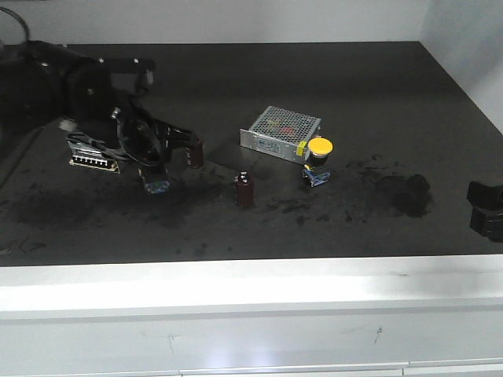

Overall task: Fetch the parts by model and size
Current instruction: 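Close the left gripper on the red switch and lift it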

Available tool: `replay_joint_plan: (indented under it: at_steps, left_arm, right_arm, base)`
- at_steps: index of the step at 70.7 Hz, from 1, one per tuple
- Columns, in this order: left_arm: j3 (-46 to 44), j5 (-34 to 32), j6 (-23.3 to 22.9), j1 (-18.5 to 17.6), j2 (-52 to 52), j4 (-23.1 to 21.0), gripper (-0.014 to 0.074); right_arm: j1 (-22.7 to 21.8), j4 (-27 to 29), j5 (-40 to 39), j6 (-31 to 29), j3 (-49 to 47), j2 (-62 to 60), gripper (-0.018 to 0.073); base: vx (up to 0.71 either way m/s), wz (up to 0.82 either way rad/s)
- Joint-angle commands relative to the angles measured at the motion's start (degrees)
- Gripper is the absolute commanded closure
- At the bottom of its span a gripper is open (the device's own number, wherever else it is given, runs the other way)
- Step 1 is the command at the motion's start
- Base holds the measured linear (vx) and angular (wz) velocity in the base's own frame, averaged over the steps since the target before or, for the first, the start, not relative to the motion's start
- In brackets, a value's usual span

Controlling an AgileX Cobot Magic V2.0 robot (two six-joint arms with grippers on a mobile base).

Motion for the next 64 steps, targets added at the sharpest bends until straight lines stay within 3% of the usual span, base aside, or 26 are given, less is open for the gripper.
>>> replay_joint_plan:
  at_steps: [1, 29, 64]
  left_arm:
    - [1.55, -5.68, -0.70, -0.29, -7.84, 2.83, 0.0604]
    - [29.04, -24.45, -0.50, -0.29, -36.64, 5.00, 0.0602]
    - [56.23, -24.87, -0.21, -0.29, -74.01, 12.10, 0.0602]
  right_arm:
    - [-0.18, -0.19, -3.77, -0.53, -1.81, -0.13, 0.0017]
    - [-0.18, -0.19, -3.77, -0.53, -1.81, -0.13, 0.0017]
    - [-0.18, -0.19, -4.39, -0.48, -1.81, -0.13, 0.0017]
  base:
    - [0.00, 0.00]
    - [0.00, 0.00]
    - [0.00, 0.00]
